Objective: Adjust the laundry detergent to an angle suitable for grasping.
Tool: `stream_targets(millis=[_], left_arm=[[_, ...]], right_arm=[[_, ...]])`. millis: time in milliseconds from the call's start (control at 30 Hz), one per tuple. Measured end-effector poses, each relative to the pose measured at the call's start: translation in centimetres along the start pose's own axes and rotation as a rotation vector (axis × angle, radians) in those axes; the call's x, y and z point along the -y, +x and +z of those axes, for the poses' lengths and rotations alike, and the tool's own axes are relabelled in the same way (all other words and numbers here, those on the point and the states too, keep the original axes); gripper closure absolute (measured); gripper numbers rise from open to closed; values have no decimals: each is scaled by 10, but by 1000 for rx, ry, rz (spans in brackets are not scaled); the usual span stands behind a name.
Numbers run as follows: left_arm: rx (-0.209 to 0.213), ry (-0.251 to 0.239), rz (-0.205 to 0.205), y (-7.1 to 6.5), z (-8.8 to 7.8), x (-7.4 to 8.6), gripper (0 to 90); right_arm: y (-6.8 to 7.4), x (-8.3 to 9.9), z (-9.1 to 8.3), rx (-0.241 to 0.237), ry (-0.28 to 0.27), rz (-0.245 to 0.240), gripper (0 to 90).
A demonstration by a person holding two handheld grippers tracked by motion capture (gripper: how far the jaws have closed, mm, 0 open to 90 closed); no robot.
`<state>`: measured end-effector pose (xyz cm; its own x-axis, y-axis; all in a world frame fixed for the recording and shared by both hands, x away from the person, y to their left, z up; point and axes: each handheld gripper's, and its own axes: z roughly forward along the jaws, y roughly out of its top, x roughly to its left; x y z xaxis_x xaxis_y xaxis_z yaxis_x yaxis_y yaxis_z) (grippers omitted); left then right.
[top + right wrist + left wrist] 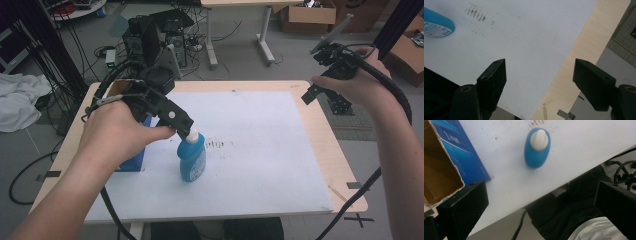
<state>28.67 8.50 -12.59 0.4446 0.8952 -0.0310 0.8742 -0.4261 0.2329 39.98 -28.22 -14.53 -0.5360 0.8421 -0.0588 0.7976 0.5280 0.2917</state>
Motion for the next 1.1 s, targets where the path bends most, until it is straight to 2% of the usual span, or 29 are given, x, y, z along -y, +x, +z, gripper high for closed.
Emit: stream_targets(millis=[600, 900, 1100], left_arm=[[1, 7, 12, -2, 4, -5, 1], [5, 12, 23, -2, 4, -4, 1], [-2, 5, 14, -2, 5, -2, 1]], right_arm=[[-5, 2, 5, -4, 2, 5, 269], [-4, 0, 8, -6, 2, 6, 267], [0, 0, 8, -8, 5, -3, 267]])
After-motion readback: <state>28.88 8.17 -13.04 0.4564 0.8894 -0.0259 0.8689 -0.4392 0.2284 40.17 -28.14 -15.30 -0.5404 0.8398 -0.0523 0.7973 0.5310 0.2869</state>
